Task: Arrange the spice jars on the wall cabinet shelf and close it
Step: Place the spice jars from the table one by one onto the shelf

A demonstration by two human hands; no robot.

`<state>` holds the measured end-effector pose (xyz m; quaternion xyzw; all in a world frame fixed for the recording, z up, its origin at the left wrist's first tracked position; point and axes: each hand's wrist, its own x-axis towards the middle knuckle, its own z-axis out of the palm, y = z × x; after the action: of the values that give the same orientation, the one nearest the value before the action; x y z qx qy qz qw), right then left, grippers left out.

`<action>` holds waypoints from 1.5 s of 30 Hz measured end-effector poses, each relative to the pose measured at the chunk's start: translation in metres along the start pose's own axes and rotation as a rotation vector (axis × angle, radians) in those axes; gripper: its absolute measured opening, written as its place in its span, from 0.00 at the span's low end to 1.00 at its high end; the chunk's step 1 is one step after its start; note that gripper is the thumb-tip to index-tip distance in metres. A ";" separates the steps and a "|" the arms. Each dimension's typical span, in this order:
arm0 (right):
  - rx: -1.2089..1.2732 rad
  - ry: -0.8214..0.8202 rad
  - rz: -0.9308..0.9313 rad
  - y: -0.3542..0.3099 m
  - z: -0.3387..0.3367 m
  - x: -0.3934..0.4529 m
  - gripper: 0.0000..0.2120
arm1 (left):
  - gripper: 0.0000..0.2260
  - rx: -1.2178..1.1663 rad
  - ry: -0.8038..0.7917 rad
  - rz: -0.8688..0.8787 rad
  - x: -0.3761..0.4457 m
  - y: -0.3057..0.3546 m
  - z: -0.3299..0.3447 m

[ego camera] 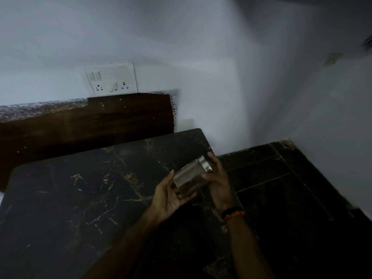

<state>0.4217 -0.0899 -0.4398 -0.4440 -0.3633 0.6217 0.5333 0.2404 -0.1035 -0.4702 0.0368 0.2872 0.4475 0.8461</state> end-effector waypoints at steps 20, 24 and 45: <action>0.077 0.040 0.061 -0.020 0.053 0.002 0.44 | 0.23 0.367 -0.023 0.387 -0.054 0.018 0.031; 0.175 0.004 0.049 -0.026 0.060 -0.001 0.38 | 0.27 0.406 -0.050 0.405 -0.057 0.018 0.031; 0.127 -0.074 -0.257 -0.147 0.110 0.046 0.25 | 0.28 0.608 -0.228 0.694 -0.045 0.095 0.130</action>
<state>0.3669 -0.0179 -0.2735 -0.3360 -0.3965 0.5858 0.6219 0.2181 -0.0563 -0.3117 0.4255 0.2813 0.5925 0.6235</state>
